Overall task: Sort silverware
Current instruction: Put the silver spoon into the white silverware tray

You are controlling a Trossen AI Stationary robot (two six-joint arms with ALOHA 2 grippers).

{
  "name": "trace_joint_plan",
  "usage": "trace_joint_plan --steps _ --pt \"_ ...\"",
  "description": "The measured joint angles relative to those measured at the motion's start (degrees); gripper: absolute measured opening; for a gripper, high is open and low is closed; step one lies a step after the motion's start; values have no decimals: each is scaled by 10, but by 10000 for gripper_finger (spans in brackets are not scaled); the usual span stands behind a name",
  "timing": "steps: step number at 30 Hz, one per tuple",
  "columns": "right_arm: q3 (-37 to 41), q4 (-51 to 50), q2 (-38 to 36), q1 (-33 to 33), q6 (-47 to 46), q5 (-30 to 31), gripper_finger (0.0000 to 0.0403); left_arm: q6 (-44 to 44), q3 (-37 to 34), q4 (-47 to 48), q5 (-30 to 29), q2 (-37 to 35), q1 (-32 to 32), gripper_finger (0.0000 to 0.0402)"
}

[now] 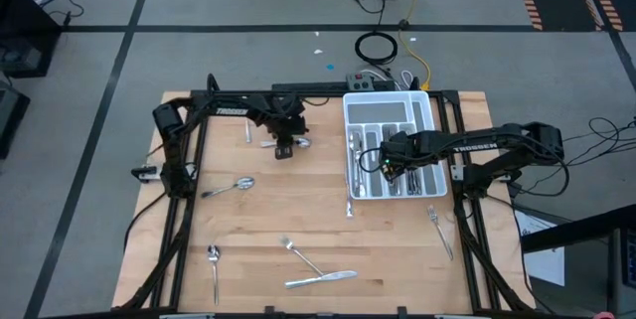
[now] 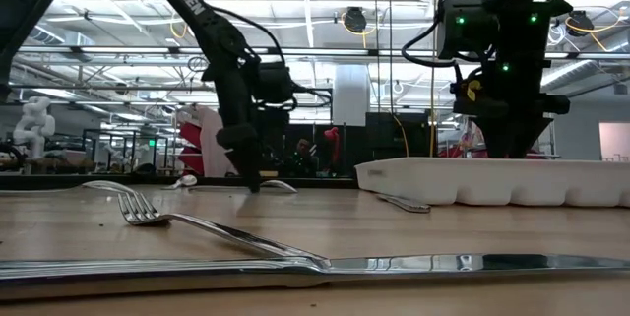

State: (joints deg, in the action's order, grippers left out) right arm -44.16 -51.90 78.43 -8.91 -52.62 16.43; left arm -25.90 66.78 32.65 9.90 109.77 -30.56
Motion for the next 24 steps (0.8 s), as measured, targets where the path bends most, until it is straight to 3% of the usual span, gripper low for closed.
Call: trace_joint_plan --steps 5,9,16,24 --pt "0 -1 0 0 11 0 197 16 2 -4 -2 32 2 64" --pt "0 -1 0 0 13 0 197 33 2 -7 -6 31 3 17" --pt "0 33 0 0 19 -2 197 90 -1 4 -37 -24 6 12" --pt "-5 106 -4 0 67 -2 197 156 6 11 -10 -112 6 11"
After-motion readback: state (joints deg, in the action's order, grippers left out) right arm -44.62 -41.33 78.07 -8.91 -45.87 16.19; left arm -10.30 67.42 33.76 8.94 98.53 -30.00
